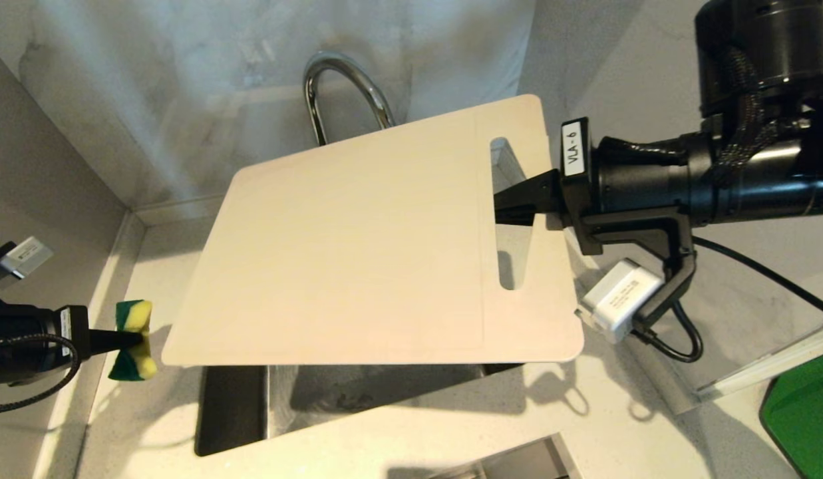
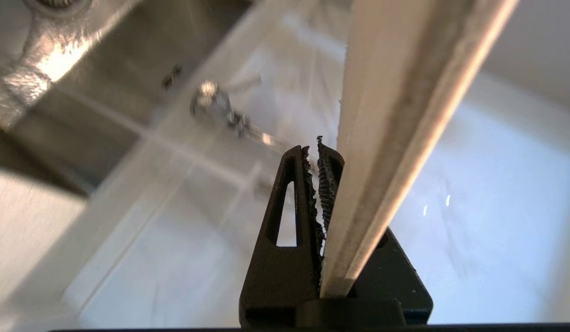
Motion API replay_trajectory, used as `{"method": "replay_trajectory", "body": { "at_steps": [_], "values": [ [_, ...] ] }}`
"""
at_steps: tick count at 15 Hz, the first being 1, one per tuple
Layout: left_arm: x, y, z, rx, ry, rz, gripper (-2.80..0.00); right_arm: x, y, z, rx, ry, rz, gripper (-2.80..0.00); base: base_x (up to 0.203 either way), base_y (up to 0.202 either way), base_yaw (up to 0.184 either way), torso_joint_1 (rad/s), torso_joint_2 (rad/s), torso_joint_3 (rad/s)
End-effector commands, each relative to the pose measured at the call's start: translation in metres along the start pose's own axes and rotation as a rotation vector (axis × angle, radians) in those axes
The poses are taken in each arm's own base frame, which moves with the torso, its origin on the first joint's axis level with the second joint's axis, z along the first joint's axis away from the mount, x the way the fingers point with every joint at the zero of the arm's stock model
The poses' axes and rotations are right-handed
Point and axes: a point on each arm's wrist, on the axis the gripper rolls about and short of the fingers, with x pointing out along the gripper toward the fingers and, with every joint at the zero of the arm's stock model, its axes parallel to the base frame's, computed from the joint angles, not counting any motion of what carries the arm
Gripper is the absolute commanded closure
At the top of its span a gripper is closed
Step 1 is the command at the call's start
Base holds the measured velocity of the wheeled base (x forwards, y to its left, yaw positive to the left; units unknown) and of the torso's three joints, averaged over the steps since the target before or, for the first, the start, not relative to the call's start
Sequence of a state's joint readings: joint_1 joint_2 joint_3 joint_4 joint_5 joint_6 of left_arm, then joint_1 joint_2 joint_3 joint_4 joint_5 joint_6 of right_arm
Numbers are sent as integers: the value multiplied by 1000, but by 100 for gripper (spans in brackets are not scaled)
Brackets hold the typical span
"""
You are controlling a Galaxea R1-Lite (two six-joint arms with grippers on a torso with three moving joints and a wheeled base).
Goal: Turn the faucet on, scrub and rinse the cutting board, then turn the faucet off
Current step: Put down the cutting board
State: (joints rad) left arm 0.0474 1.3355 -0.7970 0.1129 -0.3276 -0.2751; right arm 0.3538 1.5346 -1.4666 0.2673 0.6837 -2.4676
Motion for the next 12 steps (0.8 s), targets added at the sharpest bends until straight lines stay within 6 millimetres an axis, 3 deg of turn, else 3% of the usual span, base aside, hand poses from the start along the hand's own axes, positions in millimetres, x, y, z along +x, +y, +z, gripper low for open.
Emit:
{"method": "replay_trajectory", "body": {
  "at_steps": [1, 6, 12],
  "values": [
    [2, 1, 0, -5, 7, 0, 0, -32, -21, 7, -12, 64, -29, 0, 0, 0, 0, 0, 0, 0],
    [2, 1, 0, -5, 8, 3, 0, -60, -43, 16, 24, 138, -51, 0, 0, 0, 0, 0, 0, 0],
    [11, 3, 4, -12, 28, 0, 0, -45, -26, 18, 59, 103, -23, 0, 0, 0, 0, 0, 0, 0]
  ]
}}
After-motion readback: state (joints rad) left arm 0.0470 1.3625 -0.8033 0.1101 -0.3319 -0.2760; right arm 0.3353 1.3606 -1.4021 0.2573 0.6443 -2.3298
